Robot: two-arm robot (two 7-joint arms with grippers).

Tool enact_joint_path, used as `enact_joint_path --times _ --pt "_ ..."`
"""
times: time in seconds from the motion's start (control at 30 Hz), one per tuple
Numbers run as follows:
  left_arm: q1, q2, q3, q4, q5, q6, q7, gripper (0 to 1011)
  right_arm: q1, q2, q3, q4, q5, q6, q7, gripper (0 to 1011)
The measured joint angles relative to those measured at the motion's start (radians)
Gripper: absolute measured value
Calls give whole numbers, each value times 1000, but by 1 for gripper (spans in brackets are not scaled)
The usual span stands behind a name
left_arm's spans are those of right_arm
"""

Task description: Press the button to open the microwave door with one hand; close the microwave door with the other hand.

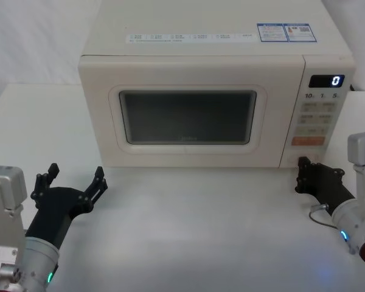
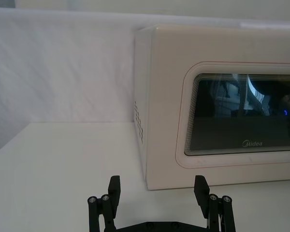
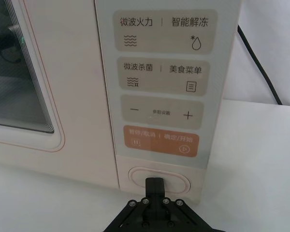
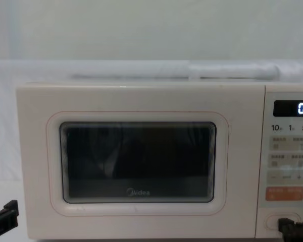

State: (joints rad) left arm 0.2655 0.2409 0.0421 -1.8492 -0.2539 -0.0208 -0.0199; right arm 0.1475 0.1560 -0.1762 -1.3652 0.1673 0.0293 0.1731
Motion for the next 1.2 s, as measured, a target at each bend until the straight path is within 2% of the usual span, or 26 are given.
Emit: enact_joint_path --times 1.2 --pt "0 0 0 0 0 0 0 1001 49 -35 9 64 -12 -25 -1 0"
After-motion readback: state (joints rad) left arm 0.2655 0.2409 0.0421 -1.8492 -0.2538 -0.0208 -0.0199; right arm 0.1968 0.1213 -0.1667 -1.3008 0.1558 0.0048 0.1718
